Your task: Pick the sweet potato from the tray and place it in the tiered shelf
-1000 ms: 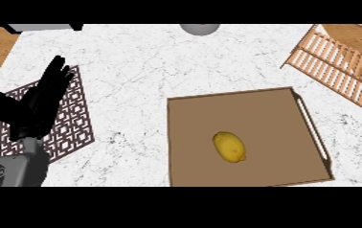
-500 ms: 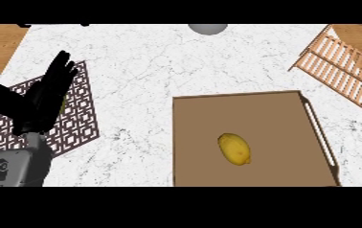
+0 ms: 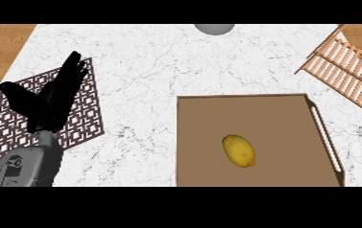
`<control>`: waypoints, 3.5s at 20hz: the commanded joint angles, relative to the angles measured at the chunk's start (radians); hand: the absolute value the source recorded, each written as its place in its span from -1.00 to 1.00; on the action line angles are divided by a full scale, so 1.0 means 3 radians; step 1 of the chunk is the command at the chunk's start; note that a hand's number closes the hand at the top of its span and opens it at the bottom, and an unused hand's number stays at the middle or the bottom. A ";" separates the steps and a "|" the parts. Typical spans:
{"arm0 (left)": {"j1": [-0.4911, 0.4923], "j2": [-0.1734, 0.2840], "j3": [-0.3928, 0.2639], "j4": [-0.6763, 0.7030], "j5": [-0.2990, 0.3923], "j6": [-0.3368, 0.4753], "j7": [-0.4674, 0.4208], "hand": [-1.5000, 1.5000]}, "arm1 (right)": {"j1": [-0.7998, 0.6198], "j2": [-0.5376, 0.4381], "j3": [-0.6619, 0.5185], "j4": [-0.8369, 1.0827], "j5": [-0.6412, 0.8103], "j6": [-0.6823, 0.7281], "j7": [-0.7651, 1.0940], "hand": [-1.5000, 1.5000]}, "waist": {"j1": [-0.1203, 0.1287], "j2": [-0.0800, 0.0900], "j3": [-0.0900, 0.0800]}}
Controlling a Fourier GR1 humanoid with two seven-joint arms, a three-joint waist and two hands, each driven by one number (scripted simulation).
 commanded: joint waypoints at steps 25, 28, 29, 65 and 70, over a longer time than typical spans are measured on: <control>-0.0026 -0.0036 0.0039 0.0047 -0.0047 -0.0125 -0.0026 0.00 | -0.2531 -0.1275 0.0998 0.4549 0.0969 0.0516 -0.1426 1.00 | 0.0061 0.0007 0.0013; -0.0150 -0.0093 0.0022 0.0029 -0.0075 -0.0032 0.0071 0.00 | -0.2828 -0.1377 0.1110 0.4931 0.1095 0.0591 -0.1607 1.00 | 0.0070 0.0009 0.0014; -0.0388 0.0038 0.0115 0.0299 -0.0022 -0.0151 0.0067 0.00 | -0.2980 -0.1419 0.1192 0.5034 0.1143 0.0584 -0.1568 1.00 | 0.0082 0.0020 0.0015; -0.0085 -0.0073 0.0131 0.0072 -0.0034 -0.0086 -0.0014 0.00 | -0.3670 -0.2068 0.0931 0.6629 0.1063 0.1827 -0.1625 -1.00 | -0.0035 -0.0001 0.0063; -0.0016 -0.0026 0.0178 0.0089 -0.0045 -0.0085 -0.0027 0.00 | -0.3579 -0.2074 0.0892 0.6390 0.0989 0.1845 -0.1818 -1.00 | -0.0104 -0.0015 0.0071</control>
